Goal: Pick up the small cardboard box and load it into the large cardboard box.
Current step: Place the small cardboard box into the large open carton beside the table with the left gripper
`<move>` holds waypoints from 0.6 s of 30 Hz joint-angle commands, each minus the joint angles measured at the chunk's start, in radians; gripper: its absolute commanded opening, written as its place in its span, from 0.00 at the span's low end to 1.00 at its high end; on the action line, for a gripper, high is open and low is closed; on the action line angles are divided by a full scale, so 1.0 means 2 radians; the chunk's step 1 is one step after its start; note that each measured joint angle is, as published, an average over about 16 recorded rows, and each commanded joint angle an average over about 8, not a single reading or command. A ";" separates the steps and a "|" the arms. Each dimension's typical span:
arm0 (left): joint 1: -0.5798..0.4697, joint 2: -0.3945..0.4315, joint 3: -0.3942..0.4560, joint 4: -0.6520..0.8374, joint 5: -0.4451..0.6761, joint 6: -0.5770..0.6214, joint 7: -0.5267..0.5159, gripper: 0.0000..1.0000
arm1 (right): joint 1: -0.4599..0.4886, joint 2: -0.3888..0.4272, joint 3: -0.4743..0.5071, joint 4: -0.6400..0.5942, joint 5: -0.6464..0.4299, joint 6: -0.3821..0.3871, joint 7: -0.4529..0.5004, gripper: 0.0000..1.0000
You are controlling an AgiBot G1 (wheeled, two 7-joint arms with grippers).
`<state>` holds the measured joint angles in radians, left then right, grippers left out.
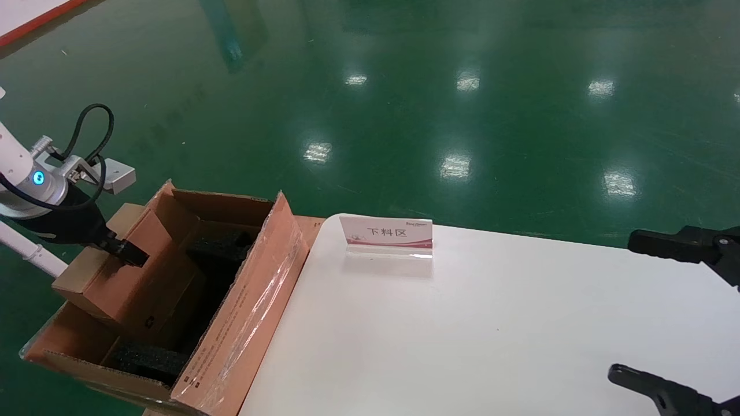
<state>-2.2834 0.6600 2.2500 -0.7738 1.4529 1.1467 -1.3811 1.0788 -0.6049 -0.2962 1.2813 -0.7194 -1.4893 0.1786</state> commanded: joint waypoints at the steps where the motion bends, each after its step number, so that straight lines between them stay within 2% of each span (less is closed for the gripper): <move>1: 0.006 0.001 0.000 0.001 0.000 -0.005 -0.003 0.00 | 0.000 0.000 0.000 0.000 0.000 0.000 0.000 1.00; 18: 0.053 0.030 0.001 0.044 -0.005 -0.029 -0.002 0.00 | 0.000 0.000 -0.001 0.000 0.000 0.000 0.000 1.00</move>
<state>-2.1791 0.7207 2.2512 -0.6865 1.4423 1.0908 -1.3850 1.0790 -0.6045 -0.2973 1.2813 -0.7187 -1.4888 0.1781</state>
